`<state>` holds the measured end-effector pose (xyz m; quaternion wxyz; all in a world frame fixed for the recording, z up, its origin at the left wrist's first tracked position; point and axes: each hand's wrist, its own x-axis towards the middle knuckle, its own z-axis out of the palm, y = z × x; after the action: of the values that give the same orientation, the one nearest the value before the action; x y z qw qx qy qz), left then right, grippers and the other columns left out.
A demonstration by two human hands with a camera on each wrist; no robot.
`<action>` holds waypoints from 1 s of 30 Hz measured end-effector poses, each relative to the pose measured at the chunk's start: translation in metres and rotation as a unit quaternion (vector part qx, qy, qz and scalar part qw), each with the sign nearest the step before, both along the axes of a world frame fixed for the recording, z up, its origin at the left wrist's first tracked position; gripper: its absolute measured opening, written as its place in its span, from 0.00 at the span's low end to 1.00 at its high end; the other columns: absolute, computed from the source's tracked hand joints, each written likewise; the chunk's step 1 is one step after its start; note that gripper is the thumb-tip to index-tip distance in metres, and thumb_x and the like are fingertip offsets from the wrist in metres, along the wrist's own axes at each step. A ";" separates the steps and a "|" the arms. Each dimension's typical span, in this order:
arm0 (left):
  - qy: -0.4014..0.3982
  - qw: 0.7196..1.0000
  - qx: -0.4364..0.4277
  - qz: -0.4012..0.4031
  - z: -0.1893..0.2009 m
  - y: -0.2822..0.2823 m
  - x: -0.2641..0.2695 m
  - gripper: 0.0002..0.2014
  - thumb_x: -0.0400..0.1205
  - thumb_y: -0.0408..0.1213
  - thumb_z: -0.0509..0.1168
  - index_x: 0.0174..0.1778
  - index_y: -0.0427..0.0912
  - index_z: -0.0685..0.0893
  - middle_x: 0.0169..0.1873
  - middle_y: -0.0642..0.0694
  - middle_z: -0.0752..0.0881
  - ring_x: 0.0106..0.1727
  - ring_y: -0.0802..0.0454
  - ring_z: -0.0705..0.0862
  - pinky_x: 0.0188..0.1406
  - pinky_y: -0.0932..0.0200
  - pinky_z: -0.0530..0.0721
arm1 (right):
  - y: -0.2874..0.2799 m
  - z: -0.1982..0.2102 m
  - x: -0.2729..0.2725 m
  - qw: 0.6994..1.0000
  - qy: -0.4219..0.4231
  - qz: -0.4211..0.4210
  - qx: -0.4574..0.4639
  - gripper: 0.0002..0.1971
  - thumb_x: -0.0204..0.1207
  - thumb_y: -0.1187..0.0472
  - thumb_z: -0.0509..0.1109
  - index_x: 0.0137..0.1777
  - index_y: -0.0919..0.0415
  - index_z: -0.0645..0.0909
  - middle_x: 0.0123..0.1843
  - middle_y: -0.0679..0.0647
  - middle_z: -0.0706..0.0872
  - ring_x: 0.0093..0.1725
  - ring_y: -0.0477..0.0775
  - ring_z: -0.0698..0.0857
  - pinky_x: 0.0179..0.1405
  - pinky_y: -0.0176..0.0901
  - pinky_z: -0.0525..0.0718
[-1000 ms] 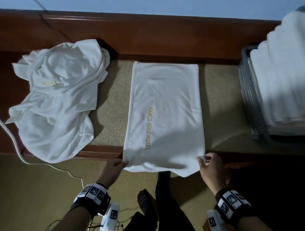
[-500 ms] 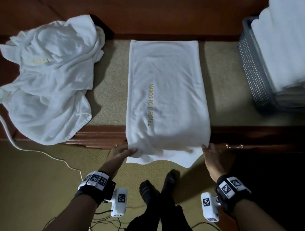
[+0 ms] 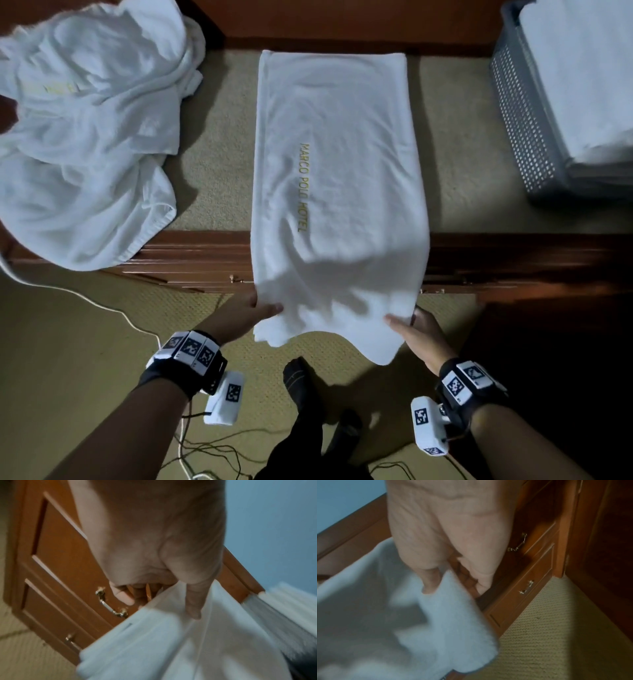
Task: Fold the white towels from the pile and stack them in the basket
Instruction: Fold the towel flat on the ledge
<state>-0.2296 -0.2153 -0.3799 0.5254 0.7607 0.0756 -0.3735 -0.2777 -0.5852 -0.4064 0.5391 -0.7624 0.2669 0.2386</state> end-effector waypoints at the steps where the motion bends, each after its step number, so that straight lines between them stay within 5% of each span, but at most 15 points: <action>1: -0.027 0.998 0.044 -0.034 0.000 0.004 -0.002 0.20 0.86 0.49 0.72 0.73 0.50 0.85 0.64 0.54 0.90 0.63 0.54 0.88 0.65 0.51 0.84 | -0.003 -0.004 -0.006 1.000 0.013 0.015 -0.014 0.06 0.82 0.61 0.76 0.57 0.59 0.89 0.51 0.52 0.95 0.55 0.56 0.93 0.62 0.60 0.90; 4: -0.077 0.989 0.115 -0.056 0.001 0.017 -0.009 0.18 0.86 0.47 0.71 0.72 0.47 0.87 0.65 0.51 0.89 0.63 0.51 0.87 0.64 0.48 0.84 | -0.011 -0.008 -0.016 0.998 0.050 0.011 -0.020 0.06 0.85 0.58 0.72 0.58 0.57 0.87 0.53 0.52 0.94 0.56 0.55 0.92 0.65 0.61 0.88; 8: -0.028 0.994 -0.058 0.092 0.013 0.018 -0.035 0.20 0.81 0.40 0.77 0.67 0.39 0.89 0.61 0.45 0.93 0.64 0.45 0.91 0.69 0.42 0.84 | -0.014 -0.005 -0.029 0.994 0.053 -0.075 0.055 0.08 0.90 0.58 0.65 0.61 0.54 0.85 0.58 0.55 0.92 0.60 0.57 0.90 0.63 0.56 0.85; 11: 0.013 0.973 -0.133 0.188 0.017 0.005 -0.059 0.33 0.69 0.44 0.85 0.67 0.31 0.87 0.61 0.36 0.92 0.63 0.37 0.91 0.63 0.43 0.89 | -0.010 -0.004 -0.043 0.986 0.039 -0.136 0.090 0.10 0.91 0.55 0.64 0.65 0.56 0.83 0.58 0.58 0.93 0.57 0.60 0.92 0.60 0.59 0.89; 15: 0.064 0.990 -0.092 0.083 0.015 -0.020 -0.087 0.23 0.76 0.41 0.82 0.63 0.34 0.88 0.56 0.39 0.94 0.56 0.39 0.92 0.56 0.49 0.90 | -0.004 -0.007 -0.066 0.986 0.051 -0.129 0.091 0.11 0.88 0.54 0.69 0.67 0.55 0.82 0.61 0.58 0.91 0.58 0.61 0.91 0.55 0.62 0.92; 18: 0.034 0.997 -0.007 0.075 0.008 -0.021 -0.104 0.20 0.75 0.49 0.79 0.58 0.41 0.91 0.50 0.45 0.95 0.52 0.41 0.92 0.62 0.39 0.86 | -0.004 0.004 -0.080 0.989 0.029 -0.116 0.087 0.16 0.85 0.61 0.73 0.70 0.56 0.76 0.62 0.58 0.87 0.60 0.60 0.89 0.42 0.52 0.93; 22: 0.007 0.985 -0.015 0.171 0.014 -0.008 -0.122 0.44 0.55 0.66 0.85 0.59 0.37 0.91 0.51 0.43 0.95 0.54 0.42 0.94 0.65 0.37 0.88 | -0.017 0.017 -0.096 0.990 -0.047 -0.130 0.036 0.23 0.82 0.68 0.75 0.69 0.48 0.72 0.60 0.59 0.90 0.57 0.58 0.90 0.43 0.55 0.92; 25: 0.006 0.969 -0.072 0.238 0.026 -0.004 -0.132 0.53 0.46 0.65 0.89 0.60 0.31 0.89 0.54 0.37 0.94 0.56 0.38 0.93 0.55 0.48 0.91 | -0.024 0.029 -0.106 0.991 -0.121 -0.044 -0.047 0.16 0.81 0.69 0.74 0.56 0.45 0.78 0.53 0.51 0.91 0.52 0.54 0.90 0.48 0.56 0.90; 27: 0.000 0.961 -0.094 0.261 0.038 -0.005 -0.134 0.50 0.50 0.61 0.90 0.60 0.28 0.88 0.54 0.35 0.94 0.54 0.38 0.94 0.47 0.53 0.93 | -0.024 0.040 -0.113 0.986 -0.147 0.028 -0.073 0.15 0.82 0.72 0.70 0.47 0.47 0.84 0.47 0.44 0.90 0.53 0.47 0.88 0.52 0.46 0.84; 30: 0.001 0.951 -0.122 0.284 0.059 -0.014 -0.137 0.29 0.74 0.48 0.81 0.60 0.25 0.87 0.55 0.31 0.92 0.55 0.36 0.93 0.46 0.55 0.93 | -0.024 0.055 -0.117 0.981 -0.146 0.076 -0.106 0.18 0.85 0.72 0.65 0.48 0.48 0.88 0.54 0.44 0.90 0.58 0.44 0.86 0.54 0.32 0.77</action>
<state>-0.3667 -0.2293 -0.3206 0.6984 0.6377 0.2425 -0.2162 -0.3949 -0.6097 -0.3510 0.4685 -0.8600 0.1503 0.1354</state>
